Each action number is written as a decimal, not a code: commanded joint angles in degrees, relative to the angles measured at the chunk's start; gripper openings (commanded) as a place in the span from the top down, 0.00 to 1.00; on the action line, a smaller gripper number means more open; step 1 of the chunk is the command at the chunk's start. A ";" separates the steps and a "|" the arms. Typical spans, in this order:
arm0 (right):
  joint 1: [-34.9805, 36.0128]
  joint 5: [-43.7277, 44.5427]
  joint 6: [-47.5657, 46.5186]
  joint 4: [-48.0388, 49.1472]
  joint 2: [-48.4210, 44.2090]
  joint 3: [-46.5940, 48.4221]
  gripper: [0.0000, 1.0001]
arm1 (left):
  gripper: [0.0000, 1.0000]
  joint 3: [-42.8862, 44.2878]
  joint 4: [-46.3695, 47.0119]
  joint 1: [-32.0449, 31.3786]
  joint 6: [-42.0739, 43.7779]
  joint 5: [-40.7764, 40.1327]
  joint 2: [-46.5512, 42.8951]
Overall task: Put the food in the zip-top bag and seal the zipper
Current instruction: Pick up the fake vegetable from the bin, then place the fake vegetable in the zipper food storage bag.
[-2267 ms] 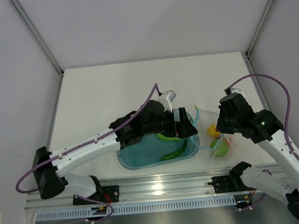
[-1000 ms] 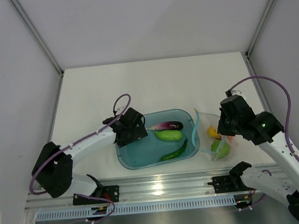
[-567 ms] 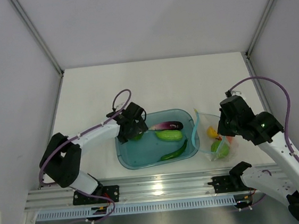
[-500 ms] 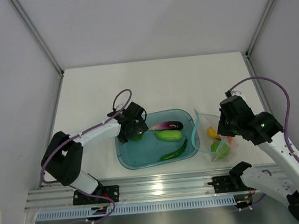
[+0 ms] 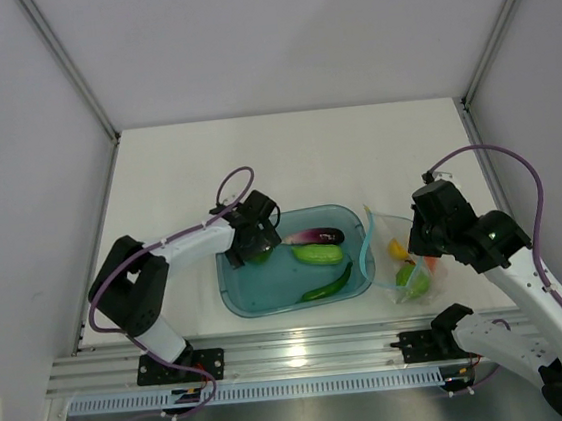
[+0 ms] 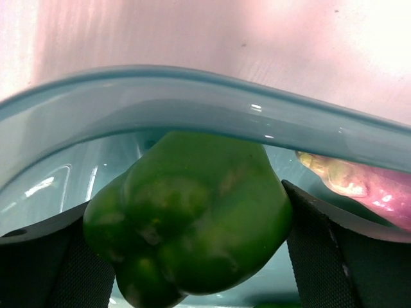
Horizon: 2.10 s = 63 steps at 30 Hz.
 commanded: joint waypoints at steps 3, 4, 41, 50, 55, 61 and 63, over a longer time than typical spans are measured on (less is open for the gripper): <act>0.08 0.81 -1.00 0.99 -0.24 0.05 1.00 | 0.19 -0.72 5.15 0.49 1.12 1.88 0.31; 0.08 0.81 -1.00 0.91 -0.24 0.14 1.00 | 0.22 -1.33 6.81 0.49 1.65 2.49 0.14; 0.26 0.82 -1.70 0.90 2.31 2.34 1.00 | 0.89 -6.08 32.12 -13.49 13.44 32.06 -30.63; 0.87 -0.95 -0.65 1.26 2.23 3.31 1.00 | 0.88 0.24 49.70 -18.84 9.14 46.96 -17.39; 1.93 -1.82 0.58 1.52 1.26 3.04 1.00 | 0.89 5.87 48.15 -22.18 7.81 48.20 -9.28; 3.07 -3.32 2.07 2.22 -0.23 2.87 1.00 | 0.85 9.74 44.63 -23.42 5.88 46.80 -2.52; 3.34 -3.41 2.25 2.31 -0.50 2.78 1.00 | 0.82 10.53 44.10 -23.59 5.70 46.71 -1.10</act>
